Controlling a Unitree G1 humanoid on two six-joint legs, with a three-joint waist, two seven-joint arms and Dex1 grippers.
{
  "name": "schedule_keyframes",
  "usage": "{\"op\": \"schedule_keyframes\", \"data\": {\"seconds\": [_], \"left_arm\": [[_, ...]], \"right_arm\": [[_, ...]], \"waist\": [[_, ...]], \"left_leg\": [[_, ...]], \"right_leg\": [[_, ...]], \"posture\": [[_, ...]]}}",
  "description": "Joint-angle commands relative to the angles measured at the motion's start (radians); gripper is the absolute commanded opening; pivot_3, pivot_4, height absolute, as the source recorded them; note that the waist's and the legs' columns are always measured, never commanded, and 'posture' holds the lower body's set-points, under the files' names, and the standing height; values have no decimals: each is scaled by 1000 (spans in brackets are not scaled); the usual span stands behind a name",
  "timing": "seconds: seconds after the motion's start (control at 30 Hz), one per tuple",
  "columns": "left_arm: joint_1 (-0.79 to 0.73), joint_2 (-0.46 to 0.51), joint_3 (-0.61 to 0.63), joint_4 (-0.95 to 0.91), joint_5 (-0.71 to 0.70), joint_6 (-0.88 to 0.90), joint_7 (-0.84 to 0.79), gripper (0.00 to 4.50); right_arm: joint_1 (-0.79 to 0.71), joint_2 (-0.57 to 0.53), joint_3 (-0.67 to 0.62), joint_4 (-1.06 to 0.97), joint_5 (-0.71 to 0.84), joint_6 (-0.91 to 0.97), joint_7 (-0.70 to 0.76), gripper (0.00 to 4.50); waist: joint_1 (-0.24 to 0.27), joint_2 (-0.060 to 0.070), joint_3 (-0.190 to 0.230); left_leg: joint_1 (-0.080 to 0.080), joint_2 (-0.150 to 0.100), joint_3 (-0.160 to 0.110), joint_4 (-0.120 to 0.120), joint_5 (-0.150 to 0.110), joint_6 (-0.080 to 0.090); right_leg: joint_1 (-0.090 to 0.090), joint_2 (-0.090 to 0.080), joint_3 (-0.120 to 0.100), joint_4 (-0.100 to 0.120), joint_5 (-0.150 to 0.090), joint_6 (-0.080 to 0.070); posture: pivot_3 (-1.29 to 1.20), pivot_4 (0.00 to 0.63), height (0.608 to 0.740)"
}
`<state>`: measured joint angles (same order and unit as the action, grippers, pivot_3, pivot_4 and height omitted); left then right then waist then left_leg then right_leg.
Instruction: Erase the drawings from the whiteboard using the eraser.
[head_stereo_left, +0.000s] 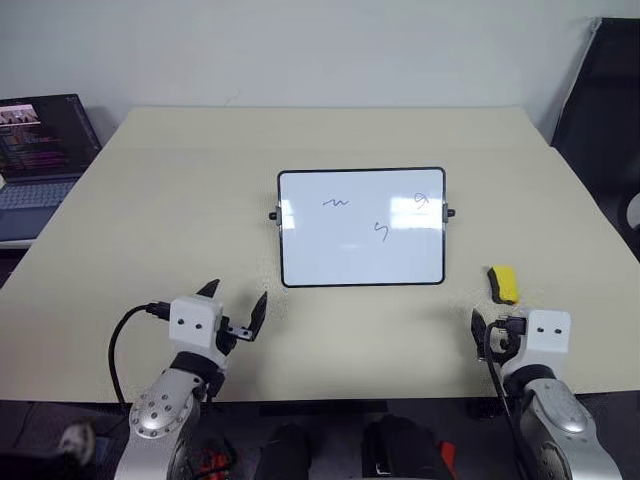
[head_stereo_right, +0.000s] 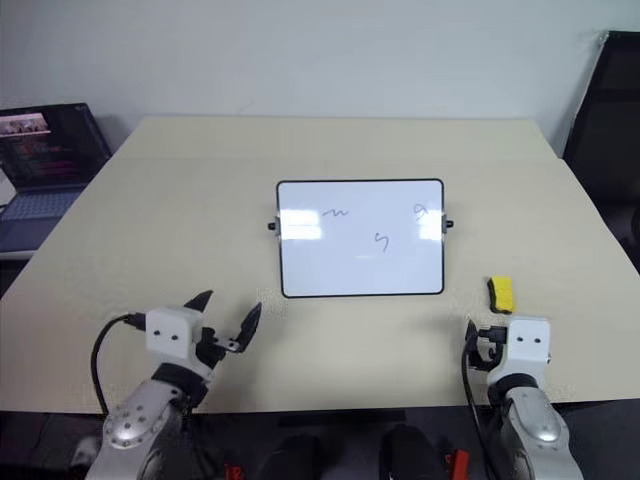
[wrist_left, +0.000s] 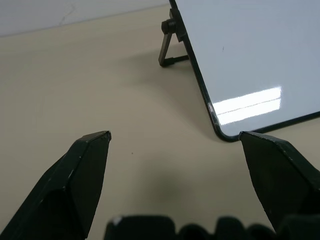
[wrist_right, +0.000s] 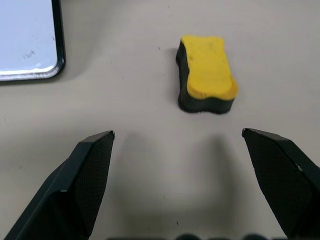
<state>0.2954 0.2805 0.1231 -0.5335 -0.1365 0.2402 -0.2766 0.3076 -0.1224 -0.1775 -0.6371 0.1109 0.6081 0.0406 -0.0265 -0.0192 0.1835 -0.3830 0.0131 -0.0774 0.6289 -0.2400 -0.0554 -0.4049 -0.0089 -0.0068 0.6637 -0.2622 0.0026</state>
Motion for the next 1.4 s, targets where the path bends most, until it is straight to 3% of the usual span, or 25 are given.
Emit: {"op": "schedule_keyframes", "data": {"seconds": [0.03,0.57,1.03,1.13,1.4], "left_arm": [[-15,13,-1,-66,-12,14,-7,4500],[-159,1,-16,87,7,-60,-18,4500],[-171,-27,-39,128,14,-105,-1,4500],[-265,-29,-34,169,-47,-123,-47,4500],[-497,-23,-159,309,-218,-133,-359,4500]], "right_arm": [[-12,-8,-22,-61,10,11,-1,4471],[-100,-35,-80,48,16,-51,5,4471],[-150,-59,-103,122,17,-70,12,4471],[-176,-66,-97,129,20,-58,10,4471],[-233,-91,-126,131,53,40,14,4471]], "waist": [[0,0,0],[0,0,0],[0,0,0],[1,0,0],[1,0,0]], "left_leg": [[0,0,0,0,0,0],[0,0,0,0,0,0],[0,-1,0,0,0,0],[0,-1,0,0,0,0],[0,-2,2,0,0,0]], "right_leg": [[0,0,0,0,-2,-3],[0,2,-1,1,0,0],[0,4,0,1,1,1],[0,4,0,1,1,1],[1,5,0,0,1,2]], "posture": [[0,150,740],[0,150,740],[0,150,740],[0,150,740],[0,150,740]]}}
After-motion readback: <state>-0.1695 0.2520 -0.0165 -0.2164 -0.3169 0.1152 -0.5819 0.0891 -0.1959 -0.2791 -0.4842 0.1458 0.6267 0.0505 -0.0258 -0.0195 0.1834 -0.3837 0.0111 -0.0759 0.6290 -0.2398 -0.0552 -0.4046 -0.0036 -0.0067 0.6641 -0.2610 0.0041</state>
